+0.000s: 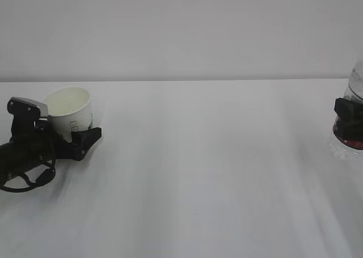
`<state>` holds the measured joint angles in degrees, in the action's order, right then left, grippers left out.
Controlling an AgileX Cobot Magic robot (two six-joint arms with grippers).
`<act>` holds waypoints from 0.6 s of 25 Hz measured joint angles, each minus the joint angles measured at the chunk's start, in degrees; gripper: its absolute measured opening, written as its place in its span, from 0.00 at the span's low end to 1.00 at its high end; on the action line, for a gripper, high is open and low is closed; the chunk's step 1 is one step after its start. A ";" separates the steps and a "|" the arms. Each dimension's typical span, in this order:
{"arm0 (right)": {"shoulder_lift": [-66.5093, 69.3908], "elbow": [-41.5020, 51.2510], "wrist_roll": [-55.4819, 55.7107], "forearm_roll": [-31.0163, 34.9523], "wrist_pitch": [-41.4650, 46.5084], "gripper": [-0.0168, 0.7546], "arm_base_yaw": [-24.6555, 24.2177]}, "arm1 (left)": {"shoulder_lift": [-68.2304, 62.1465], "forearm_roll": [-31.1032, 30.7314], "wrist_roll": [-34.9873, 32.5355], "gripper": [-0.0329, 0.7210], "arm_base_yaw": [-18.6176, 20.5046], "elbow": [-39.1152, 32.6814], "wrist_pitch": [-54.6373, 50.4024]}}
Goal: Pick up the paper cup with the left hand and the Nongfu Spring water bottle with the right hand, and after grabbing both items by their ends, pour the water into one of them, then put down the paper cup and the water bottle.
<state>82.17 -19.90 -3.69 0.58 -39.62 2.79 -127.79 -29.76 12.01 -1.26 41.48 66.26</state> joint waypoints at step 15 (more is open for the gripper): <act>0.00 0.00 0.00 0.00 0.00 0.60 0.00 | 0.00 -0.14 0.12 0.87 0.00 0.00 0.00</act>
<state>82.17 -19.90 -3.69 0.58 -39.62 2.79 -127.79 -29.90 12.13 -1.26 41.48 66.26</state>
